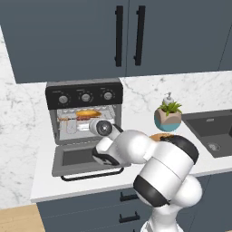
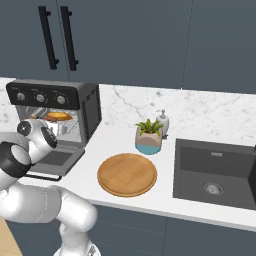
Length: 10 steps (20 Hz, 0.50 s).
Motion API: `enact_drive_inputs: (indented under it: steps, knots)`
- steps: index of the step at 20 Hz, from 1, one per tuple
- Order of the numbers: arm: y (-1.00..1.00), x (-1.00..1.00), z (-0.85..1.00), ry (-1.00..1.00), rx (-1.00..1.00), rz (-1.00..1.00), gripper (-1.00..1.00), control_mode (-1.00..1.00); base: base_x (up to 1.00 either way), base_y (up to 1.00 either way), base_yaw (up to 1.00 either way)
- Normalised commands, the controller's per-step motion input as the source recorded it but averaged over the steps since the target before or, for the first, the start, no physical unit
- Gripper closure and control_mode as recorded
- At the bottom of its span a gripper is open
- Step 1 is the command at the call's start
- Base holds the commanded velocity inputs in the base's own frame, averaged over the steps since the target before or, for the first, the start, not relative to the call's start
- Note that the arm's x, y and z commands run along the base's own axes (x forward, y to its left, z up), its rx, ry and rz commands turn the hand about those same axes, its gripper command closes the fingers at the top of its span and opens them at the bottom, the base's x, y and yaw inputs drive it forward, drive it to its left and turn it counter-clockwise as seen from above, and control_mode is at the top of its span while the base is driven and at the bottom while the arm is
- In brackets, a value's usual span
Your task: Pick up the kebab skewer and baguette bread, and place them inside the toaster oven. Close the toaster oven door and start by setting the timer.
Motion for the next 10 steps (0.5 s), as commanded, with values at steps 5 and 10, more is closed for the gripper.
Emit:
enact_drive_inputs:
  steps: [5, 10]
  knots:
    - [0.00, 0.13, -0.11, -0.08, 0.00, 0.00, -1.00, -1.00, 0.00, 0.00, 0.00]
    - [0.00, 0.09, -0.09, -0.09, 0.00, 0.00, -1.00, -1.00, 0.00, 0.00, 0.00]
